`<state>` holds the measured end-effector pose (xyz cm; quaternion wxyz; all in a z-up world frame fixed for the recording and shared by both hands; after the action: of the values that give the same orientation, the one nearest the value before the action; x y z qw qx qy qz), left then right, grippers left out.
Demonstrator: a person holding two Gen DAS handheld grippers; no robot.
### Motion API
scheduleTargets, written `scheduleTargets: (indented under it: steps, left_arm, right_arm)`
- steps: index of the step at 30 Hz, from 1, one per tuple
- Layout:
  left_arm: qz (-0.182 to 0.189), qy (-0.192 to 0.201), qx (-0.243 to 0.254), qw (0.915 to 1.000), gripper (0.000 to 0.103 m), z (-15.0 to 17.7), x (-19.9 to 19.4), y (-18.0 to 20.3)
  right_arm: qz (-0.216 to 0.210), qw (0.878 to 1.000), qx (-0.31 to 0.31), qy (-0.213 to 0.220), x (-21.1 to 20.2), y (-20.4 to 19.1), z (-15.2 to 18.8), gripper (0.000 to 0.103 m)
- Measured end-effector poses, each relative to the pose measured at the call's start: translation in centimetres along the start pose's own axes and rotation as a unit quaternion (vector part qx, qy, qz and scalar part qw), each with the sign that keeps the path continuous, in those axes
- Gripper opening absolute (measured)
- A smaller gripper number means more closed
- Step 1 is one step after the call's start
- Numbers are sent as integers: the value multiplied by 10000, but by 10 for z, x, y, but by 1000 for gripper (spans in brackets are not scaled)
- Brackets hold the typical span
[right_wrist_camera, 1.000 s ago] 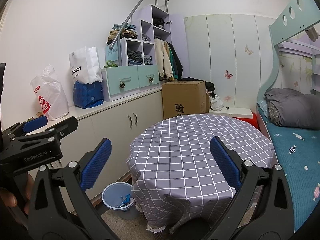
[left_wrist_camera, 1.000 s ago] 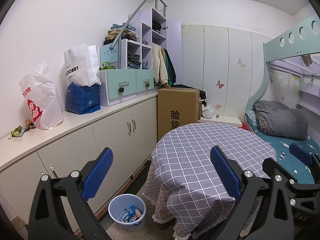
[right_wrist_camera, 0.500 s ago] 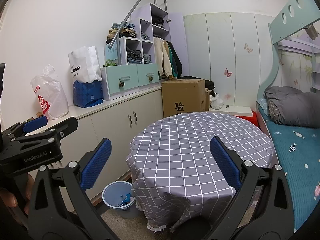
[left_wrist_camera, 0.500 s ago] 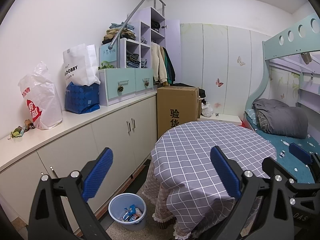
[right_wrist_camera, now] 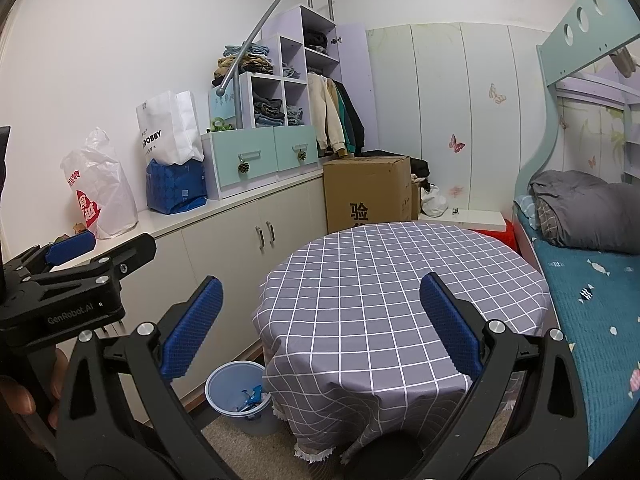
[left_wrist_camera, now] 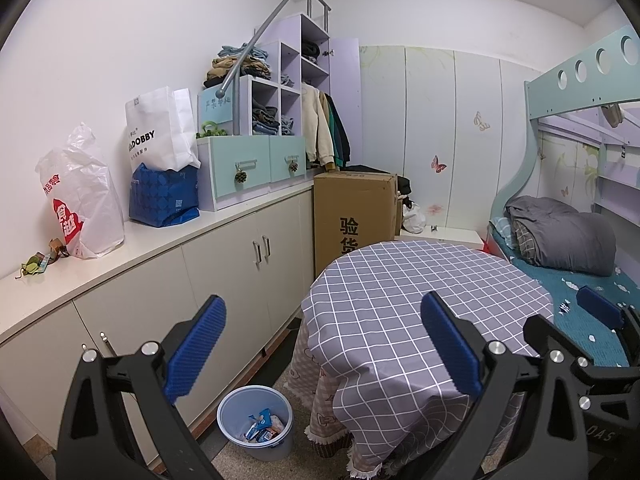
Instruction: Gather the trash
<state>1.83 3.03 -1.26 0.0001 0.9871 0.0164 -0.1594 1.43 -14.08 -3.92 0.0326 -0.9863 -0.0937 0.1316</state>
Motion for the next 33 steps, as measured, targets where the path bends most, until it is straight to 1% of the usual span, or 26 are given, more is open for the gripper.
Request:
scheduleTargets:
  steps: [33]
  left_arm:
    - [-1,-9,11,10000,96,0,1,-1]
  right_arm:
    - [-9,10000,-6,-39,1,-4,2,97]
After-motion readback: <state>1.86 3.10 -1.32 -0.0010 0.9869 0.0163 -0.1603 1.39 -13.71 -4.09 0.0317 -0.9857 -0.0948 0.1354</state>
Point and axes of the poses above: each gripper's, at about its wrist camera, not at the fingertips, and x roughly the way its jaws point, y to its right, z to its underside, the point moved 4 cm from there along x, roughly the way its jaws point, and after that the axes turned 1 degree about -x, right-handed, at the moved point
